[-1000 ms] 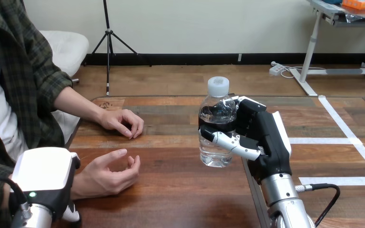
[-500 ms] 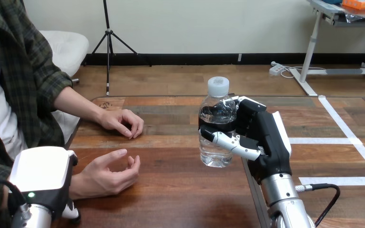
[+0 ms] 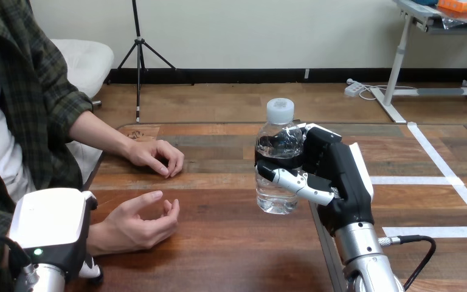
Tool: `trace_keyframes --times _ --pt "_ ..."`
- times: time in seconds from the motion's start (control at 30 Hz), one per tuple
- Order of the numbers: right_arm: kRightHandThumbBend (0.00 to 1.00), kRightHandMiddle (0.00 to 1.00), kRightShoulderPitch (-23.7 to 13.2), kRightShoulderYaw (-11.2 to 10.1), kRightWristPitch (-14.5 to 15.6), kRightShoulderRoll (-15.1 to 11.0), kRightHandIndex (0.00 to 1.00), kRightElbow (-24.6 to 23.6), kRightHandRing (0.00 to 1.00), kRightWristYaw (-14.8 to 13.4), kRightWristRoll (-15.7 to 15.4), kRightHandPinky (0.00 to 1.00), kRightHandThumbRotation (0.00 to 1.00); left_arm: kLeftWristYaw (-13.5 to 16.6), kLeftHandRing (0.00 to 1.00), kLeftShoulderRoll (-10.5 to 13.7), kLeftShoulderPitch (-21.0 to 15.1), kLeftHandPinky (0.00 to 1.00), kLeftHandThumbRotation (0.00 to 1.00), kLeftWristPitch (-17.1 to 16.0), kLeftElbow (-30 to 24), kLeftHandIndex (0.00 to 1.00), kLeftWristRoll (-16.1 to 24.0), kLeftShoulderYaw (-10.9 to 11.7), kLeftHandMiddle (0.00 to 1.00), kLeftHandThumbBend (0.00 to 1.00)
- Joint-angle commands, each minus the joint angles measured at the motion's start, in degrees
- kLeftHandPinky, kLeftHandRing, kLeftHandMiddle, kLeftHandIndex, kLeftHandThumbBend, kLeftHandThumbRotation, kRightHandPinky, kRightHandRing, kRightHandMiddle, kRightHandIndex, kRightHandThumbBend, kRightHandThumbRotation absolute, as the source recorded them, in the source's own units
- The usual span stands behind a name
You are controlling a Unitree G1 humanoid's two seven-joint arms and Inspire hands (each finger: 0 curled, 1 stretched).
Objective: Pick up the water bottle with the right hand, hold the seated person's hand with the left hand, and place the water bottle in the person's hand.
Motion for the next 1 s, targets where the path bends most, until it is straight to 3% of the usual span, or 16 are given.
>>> trace_keyframes --times 0.0,0.27,0.47,0.97 --pt "0.32 0.43 -3.19 -0.85 -0.54 -0.1 0.43 -4.32 0.38 0.31 0.68 0.31 0.0 0.32 0.69 1.06 -2.33 0.64 0.0 0.54 3.22 0.71 -1.18 -0.93 0.72 0.88" --pt "0.31 0.43 -3.11 -0.91 0.01 -0.04 0.44 -4.76 0.39 0.38 0.76 0.31 0.0 0.08 0.69 1.49 -3.57 0.63 0.0 0.29 5.42 0.71 -3.48 -1.57 0.71 0.87" --pt "0.31 0.44 -3.24 -1.0 -0.49 -0.19 0.44 -4.54 0.39 0.38 0.36 0.32 0.0 1.64 0.66 2.42 -4.46 0.6 0.0 -1.05 7.81 0.7 -4.93 -2.34 0.7 0.87" --pt "0.31 0.44 -2.82 -1.31 0.76 -0.06 0.44 -5.72 0.39 0.82 0.72 0.31 0.0 -0.69 0.66 3.15 -7.12 0.59 0.0 -0.48 11.13 0.7 -7.19 -4.52 0.7 0.85"
